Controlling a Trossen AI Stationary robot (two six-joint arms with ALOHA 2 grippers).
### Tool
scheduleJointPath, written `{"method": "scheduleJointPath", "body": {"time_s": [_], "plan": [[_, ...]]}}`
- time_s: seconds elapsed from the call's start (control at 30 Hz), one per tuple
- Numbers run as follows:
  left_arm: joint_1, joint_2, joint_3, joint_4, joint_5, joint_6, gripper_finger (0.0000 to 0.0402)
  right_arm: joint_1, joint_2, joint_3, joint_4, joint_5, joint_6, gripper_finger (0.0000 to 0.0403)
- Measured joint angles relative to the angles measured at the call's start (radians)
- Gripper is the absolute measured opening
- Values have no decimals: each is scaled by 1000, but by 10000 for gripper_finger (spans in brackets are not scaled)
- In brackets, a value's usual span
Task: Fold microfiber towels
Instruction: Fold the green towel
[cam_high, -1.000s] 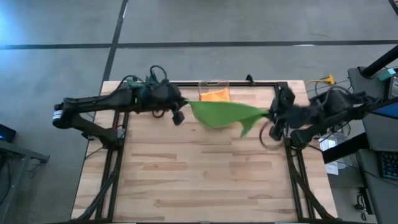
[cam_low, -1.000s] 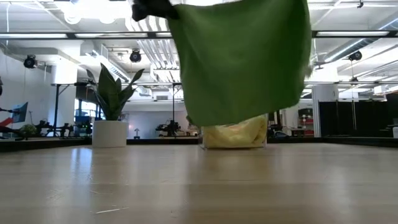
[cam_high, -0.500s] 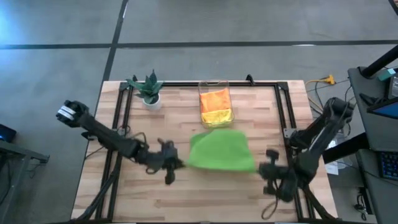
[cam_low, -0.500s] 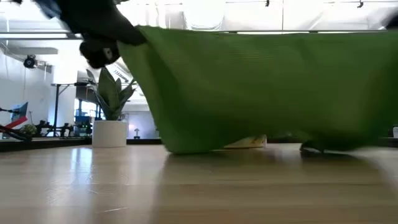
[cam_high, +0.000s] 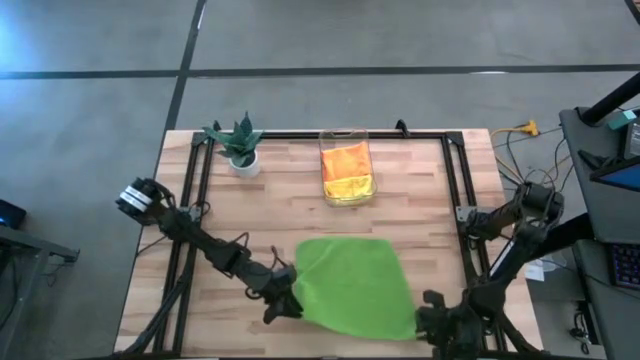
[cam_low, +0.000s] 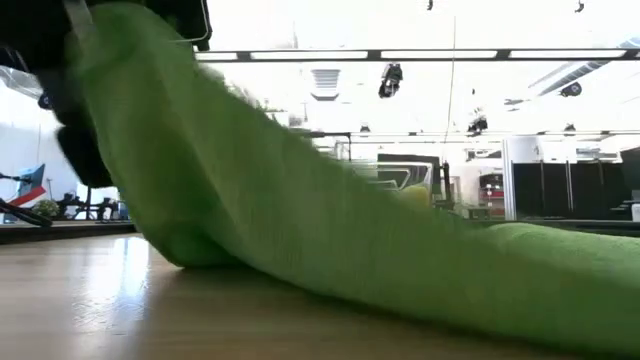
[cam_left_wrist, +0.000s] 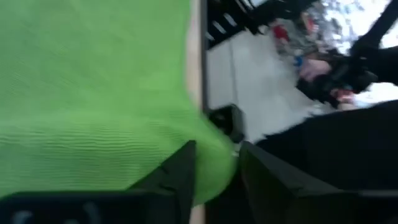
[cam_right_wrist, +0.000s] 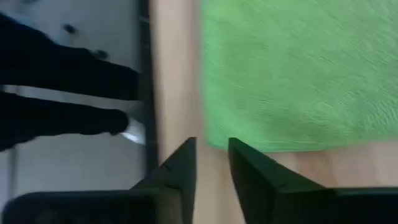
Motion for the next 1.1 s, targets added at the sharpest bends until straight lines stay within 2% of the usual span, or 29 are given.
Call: {"method": "scheduleJointPath", "body": {"time_s": [0.1,0.2,0.27,0.33,0.43,0.5,0.73,0.83,0.87,1.0,1.1], "plan": [[-3,-16,0,-1,59,-69,154,16,-46,33,-1,1,0,118],[-8,-51,0,-1,68,-115,187,22,-86,55,-7,10,-24,145],[-12,-79,2,-34,47,-123,196,21,-103,62,-39,51,-33,156],[-13,-100,2,-126,-21,-112,196,18,-108,60,-96,134,-16,161],[-4,-112,0,-261,-140,-39,189,2,-108,48,-189,275,72,164],[20,-111,0,-312,-178,42,181,-18,-108,41,-245,321,151,164],[201,-105,1,-394,-211,457,138,-74,-118,32,-267,328,288,157],[293,-88,1,-435,-172,580,114,-89,-119,43,-264,327,314,151],[324,-77,1,-466,-130,589,107,-92,-121,47,-263,328,320,148],[396,-34,4,-671,49,623,80,-99,-132,62,-263,327,331,139],[399,-38,-11,-899,75,663,57,-106,-142,64,-269,327,324,133]]}}
